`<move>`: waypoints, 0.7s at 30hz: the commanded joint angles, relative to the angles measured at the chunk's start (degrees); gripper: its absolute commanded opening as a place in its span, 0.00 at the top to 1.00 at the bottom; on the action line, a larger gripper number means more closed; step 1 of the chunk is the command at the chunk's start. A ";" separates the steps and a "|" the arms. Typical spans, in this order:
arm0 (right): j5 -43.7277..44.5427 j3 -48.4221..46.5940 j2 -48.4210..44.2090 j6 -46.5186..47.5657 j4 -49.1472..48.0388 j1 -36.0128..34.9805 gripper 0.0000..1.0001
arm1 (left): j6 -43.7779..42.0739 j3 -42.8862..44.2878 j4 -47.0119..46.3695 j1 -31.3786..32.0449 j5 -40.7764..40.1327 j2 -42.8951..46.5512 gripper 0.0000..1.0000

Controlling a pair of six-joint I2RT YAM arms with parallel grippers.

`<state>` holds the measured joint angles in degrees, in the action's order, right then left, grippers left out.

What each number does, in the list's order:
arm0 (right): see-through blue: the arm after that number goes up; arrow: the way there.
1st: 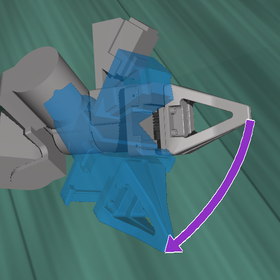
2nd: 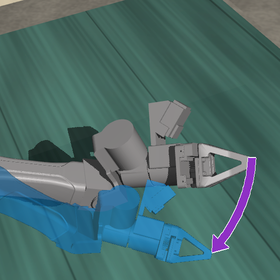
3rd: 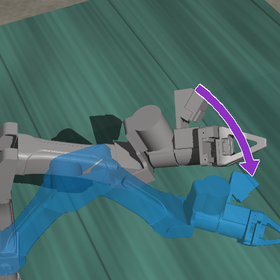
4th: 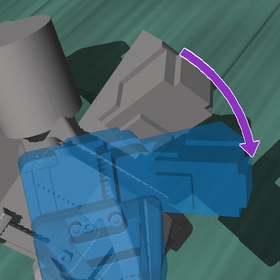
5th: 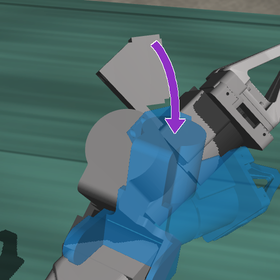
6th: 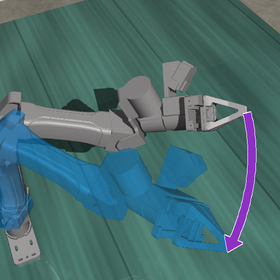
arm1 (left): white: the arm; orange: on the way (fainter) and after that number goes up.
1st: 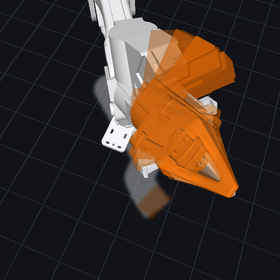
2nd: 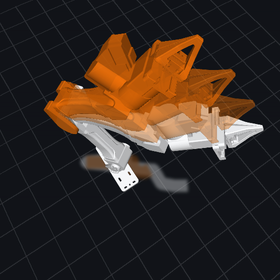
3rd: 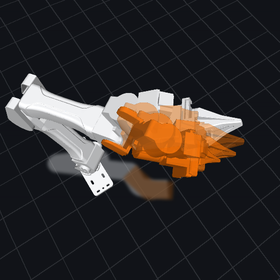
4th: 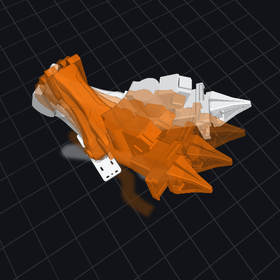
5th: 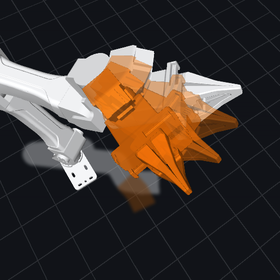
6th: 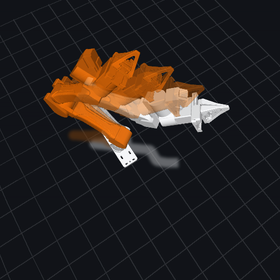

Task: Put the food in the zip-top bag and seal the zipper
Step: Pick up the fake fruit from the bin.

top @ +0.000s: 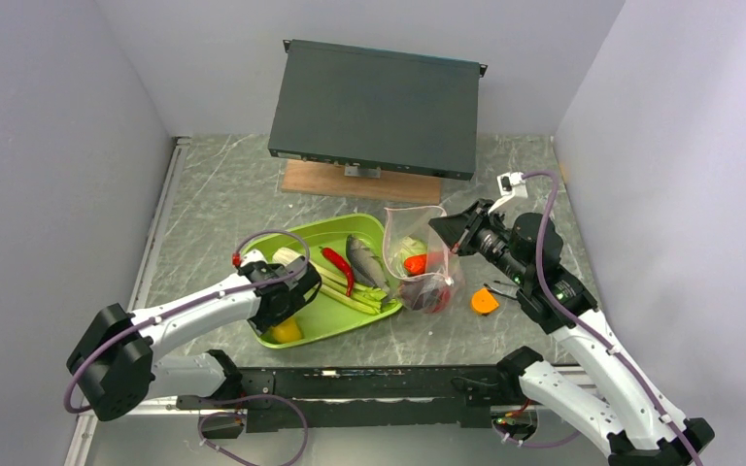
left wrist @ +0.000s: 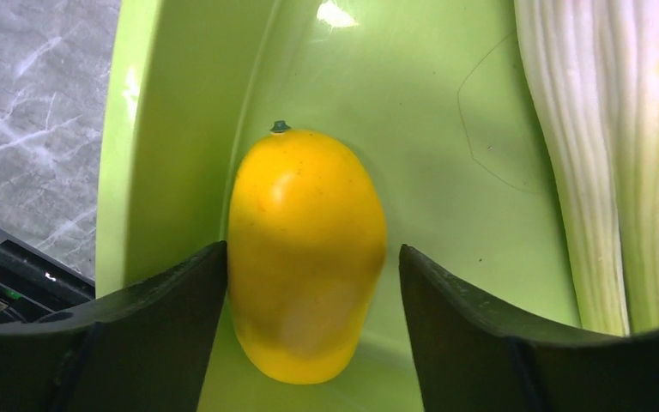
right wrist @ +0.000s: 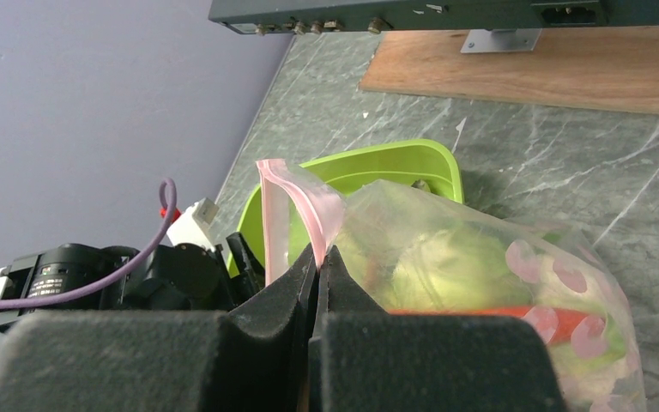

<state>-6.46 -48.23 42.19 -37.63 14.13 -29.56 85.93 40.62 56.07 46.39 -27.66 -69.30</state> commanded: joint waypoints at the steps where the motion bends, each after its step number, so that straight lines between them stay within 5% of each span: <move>1: 0.69 0.01 -1.53 0.45 -0.94 -0.23 1.00 | -2.59 1.55 -0.56 -0.26 -0.55 -0.14 0.29; 11: 0.92 0.11 -1.59 0.45 -0.73 -0.23 1.00 | -7.88 5.26 0.74 -0.16 -1.60 3.25 0.81; 21: 0.57 0.68 -1.54 0.24 -1.06 -0.19 1.00 | -29.30 7.84 -13.99 -0.22 10.59 13.89 0.95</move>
<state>-6.24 -47.86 41.50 -37.63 14.57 -29.56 67.48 46.76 50.76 46.30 -24.23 -60.47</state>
